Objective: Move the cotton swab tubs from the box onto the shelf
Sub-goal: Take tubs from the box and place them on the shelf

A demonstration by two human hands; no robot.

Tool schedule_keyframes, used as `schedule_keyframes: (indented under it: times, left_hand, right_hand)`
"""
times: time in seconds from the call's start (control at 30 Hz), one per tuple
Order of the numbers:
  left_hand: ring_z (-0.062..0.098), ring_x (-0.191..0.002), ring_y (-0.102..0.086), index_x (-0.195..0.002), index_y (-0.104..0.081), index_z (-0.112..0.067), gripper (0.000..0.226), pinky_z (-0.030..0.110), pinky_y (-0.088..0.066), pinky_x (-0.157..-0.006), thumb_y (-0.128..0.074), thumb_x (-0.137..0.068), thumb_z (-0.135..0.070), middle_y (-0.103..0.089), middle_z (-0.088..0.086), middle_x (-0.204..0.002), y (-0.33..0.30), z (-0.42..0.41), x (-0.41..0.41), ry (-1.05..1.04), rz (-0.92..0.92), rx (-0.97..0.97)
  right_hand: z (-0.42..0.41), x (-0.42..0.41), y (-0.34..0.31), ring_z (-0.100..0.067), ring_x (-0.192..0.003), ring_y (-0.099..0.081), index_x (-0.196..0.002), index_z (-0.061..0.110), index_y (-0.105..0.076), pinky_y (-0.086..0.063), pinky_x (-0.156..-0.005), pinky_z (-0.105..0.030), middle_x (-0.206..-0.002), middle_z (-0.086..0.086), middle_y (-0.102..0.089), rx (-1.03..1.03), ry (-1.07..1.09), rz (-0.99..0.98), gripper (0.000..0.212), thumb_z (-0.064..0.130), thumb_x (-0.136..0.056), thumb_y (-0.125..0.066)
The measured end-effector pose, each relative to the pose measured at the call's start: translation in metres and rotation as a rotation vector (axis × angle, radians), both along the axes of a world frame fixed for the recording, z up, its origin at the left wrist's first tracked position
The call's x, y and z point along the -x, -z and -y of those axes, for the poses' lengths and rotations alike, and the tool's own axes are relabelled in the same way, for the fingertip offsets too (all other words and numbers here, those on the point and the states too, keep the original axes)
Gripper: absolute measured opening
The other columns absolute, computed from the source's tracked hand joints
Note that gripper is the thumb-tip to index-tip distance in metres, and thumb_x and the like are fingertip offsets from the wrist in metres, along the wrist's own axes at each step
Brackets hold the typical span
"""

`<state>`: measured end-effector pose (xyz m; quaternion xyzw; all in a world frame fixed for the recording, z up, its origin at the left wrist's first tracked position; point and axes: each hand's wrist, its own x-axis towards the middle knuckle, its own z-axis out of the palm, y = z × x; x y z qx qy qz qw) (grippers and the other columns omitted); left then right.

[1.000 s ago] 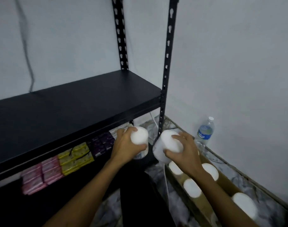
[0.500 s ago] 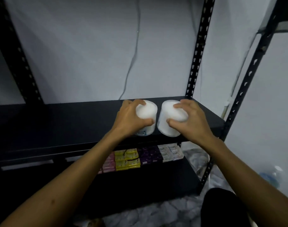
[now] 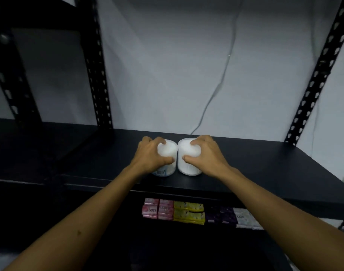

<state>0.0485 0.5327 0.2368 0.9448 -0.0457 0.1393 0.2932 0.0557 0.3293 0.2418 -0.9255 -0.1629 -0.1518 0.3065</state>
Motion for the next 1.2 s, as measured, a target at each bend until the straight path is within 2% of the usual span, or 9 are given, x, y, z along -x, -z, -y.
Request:
schedule_keyframes:
  times: [0.17,0.47,0.6,0.73,0.87,1.0,1.1,1.13,1.2]
  left_hand:
    - [0.026,-0.115,-0.044,-0.126,-0.053,-0.025,0.064,0.035,-0.043,-0.097,-0.076,-0.07,-0.044,-0.036,0.006,-0.127,0.0,-0.044,-0.028,-0.101,0.025,0.009]
    - [0.024,-0.113,-0.051,-0.126,-0.058,-0.021,0.064,0.03,-0.042,-0.096,-0.079,-0.069,-0.043,-0.045,0.006,-0.127,-0.002,-0.095,-0.108,-0.136,0.034,-0.035]
    - [0.021,-0.116,-0.054,-0.122,-0.062,-0.018,0.062,0.029,-0.041,-0.095,-0.082,-0.067,-0.04,-0.058,0.002,-0.126,0.001,-0.115,-0.149,-0.104,0.085,-0.037]
    - [0.018,-0.119,-0.052,-0.116,-0.064,-0.028,0.06,0.041,-0.043,-0.101,-0.084,-0.062,-0.044,-0.059,-0.004,-0.128,0.0,-0.136,-0.182,-0.075,0.073,0.006]
    - [0.022,-0.13,-0.037,-0.126,-0.057,-0.031,0.056,0.047,-0.034,-0.103,-0.075,-0.074,-0.043,-0.05,-0.001,-0.134,-0.007,-0.136,-0.204,-0.13,0.042,-0.224]
    - [0.028,-0.127,-0.041,-0.128,-0.053,-0.024,0.045,0.053,-0.033,-0.102,-0.062,-0.083,-0.024,-0.048,0.004,-0.13,-0.014,-0.127,-0.21,-0.174,-0.035,-0.412]
    - [0.026,-0.135,-0.032,-0.136,-0.042,-0.017,0.055,0.058,-0.018,-0.111,-0.055,-0.082,-0.013,-0.04,0.007,-0.141,-0.012,-0.117,-0.2,-0.186,-0.01,-0.423]
    - [0.025,-0.137,-0.03,-0.14,-0.039,-0.014,0.059,0.056,-0.017,-0.112,-0.054,-0.082,-0.012,-0.037,0.008,-0.145,-0.012,-0.113,-0.194,-0.185,0.036,-0.425]
    - [0.028,-0.129,-0.041,-0.135,-0.045,-0.01,0.055,0.049,-0.032,-0.107,-0.053,-0.081,-0.011,-0.046,0.011,-0.137,-0.012,-0.104,-0.18,-0.129,0.16,-0.417]
  right_hand:
    - [-0.049,-0.048,0.013,-0.021,-0.124,-0.04,-0.126,0.016,-0.057,-0.035,-0.097,-0.025,-0.133,-0.001,-0.045,-0.045,-0.041,0.016,0.06,0.042,-0.074,-0.073]
    - [-0.106,-0.132,0.022,-0.028,-0.127,-0.042,-0.13,0.012,-0.052,-0.042,-0.099,-0.037,-0.138,-0.008,-0.047,0.1,-0.052,0.111,0.059,0.048,-0.084,-0.062]
    - [-0.122,-0.173,0.025,-0.029,-0.115,-0.048,-0.121,0.011,-0.056,-0.048,-0.088,-0.042,-0.124,-0.008,-0.053,0.167,-0.044,0.175,0.053,0.049,-0.084,-0.06]
    - [-0.135,-0.204,0.028,-0.03,-0.116,-0.044,-0.123,0.01,-0.054,-0.048,-0.085,-0.046,-0.121,-0.008,-0.054,0.202,-0.03,0.23,0.051,0.047,-0.089,-0.055]
    - [-0.148,-0.222,0.03,-0.031,-0.12,-0.04,-0.123,0.011,-0.053,-0.049,-0.083,-0.045,-0.124,-0.008,-0.052,0.234,0.025,0.251,0.05,0.05,-0.091,-0.049]
    - [-0.148,-0.232,0.026,-0.034,-0.131,-0.029,-0.137,0.017,-0.038,-0.04,-0.099,-0.045,-0.145,-0.01,-0.035,0.303,-0.024,0.143,0.062,0.055,-0.089,-0.048]
    - [-0.136,-0.227,0.018,-0.031,-0.146,0.007,-0.15,0.033,-0.007,-0.017,-0.117,-0.048,-0.16,-0.008,0.01,0.235,-0.133,-0.026,0.08,0.052,-0.088,-0.054]
    - [-0.129,-0.222,0.014,-0.029,-0.147,0.011,-0.15,0.034,-0.004,-0.015,-0.118,-0.047,-0.159,-0.008,0.015,0.219,-0.148,-0.037,0.082,0.048,-0.088,-0.056]
    - [-0.115,-0.209,0.007,-0.027,-0.147,0.005,-0.151,0.028,-0.01,-0.019,-0.116,-0.045,-0.16,-0.009,0.008,0.229,-0.161,-0.024,0.079,0.041,-0.089,-0.057]
